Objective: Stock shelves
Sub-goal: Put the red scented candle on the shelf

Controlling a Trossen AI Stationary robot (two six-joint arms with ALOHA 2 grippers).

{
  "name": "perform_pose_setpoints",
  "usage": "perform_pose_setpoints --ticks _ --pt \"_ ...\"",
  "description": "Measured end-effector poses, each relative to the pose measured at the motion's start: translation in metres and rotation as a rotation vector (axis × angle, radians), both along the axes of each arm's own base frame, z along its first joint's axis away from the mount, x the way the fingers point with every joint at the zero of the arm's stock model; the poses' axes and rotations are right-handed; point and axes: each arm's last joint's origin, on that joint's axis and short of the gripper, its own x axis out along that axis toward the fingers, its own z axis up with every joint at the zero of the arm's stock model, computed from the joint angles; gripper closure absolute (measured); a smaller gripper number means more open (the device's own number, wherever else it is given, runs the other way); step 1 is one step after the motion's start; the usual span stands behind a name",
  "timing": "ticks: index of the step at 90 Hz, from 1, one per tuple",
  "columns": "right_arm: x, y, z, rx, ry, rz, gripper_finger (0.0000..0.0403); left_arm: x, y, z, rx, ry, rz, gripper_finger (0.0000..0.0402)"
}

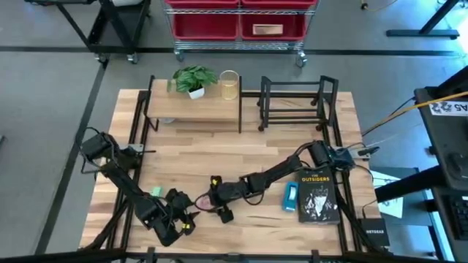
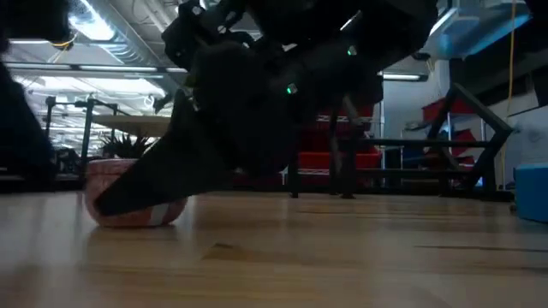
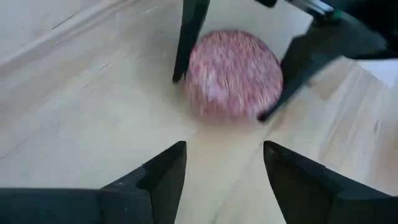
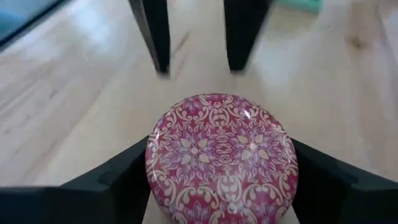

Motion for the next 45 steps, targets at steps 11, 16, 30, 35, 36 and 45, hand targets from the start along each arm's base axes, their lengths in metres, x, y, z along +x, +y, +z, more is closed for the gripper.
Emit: perform_pose_setpoints --ticks 11,16,30,35,36,45 --pt "0.004 -0.026 0.010 -0.053 -0.011 -0.127 0.0127 -0.015 0.002 0.007 0.010 0.012 0.031 0.0203" --pt "0.009 -0.038 0.014 -0.038 -0.046 -0.193 0.0127 -0.021 0.002 0.010 0.006 0.012 0.053 0.0203" --pt "0.022 -0.078 0.020 0.075 -0.179 -0.437 0.0127 -0.038 0.007 0.013 -0.002 0.019 0.146 0.0203" --pt "0.028 -0.091 0.018 0.102 -0.234 -0.517 0.0127 -0.044 0.008 0.013 0.010 0.012 0.167 0.0203" --pt "0.029 -0.094 0.019 0.106 -0.244 -0.528 0.0127 -0.045 0.008 0.013 0.014 0.011 0.170 0.0203" --pt "0.042 -0.111 0.017 0.134 -0.270 -0.597 0.0127 -0.051 0.009 0.014 0.037 -0.001 0.190 0.0203"
